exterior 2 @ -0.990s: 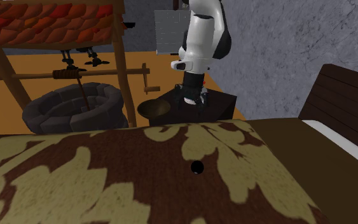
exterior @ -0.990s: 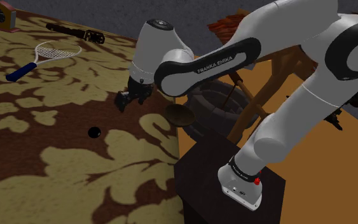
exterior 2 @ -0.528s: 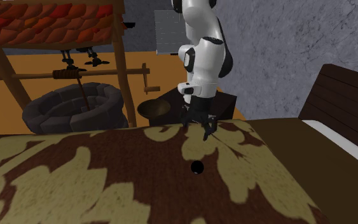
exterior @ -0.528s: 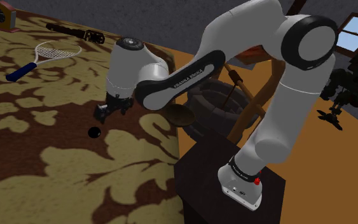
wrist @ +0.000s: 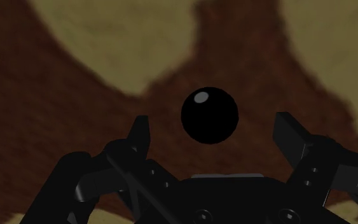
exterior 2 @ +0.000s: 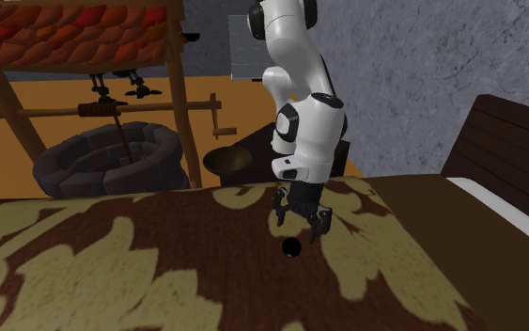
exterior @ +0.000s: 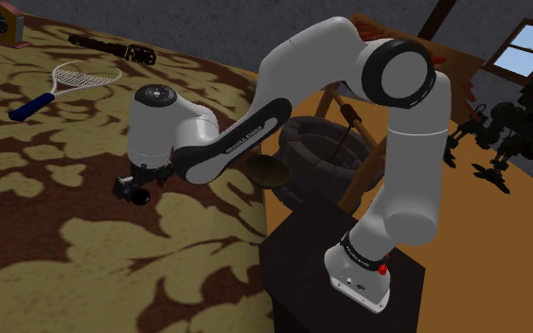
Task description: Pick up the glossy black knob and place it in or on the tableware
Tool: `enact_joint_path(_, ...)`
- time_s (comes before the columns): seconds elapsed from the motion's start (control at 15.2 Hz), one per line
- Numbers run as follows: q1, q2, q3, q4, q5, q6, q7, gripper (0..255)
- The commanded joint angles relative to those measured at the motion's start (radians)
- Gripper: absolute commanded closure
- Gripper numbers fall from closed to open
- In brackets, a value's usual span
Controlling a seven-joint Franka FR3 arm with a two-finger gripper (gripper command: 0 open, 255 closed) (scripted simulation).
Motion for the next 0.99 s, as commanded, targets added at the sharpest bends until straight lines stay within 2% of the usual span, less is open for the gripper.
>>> enact_joint_path(0.0,0.009,0.025,-0.012,0.009,-0.017,0.014,0.012,0)
enact_joint_path(0.26,0.022,0.067,-0.033,0.026,-0.043,0.038,0.028,0)
enact_joint_path(0.79,0.022,0.067,-0.033,0.026,-0.043,0.038,0.028,0)
enact_joint_path(0.86,0.022,0.067,-0.033,0.026,-0.043,0.038,0.028,255)
enact_joint_path(0.92,0.022,0.067,-0.033,0.026,-0.043,0.038,0.028,255)
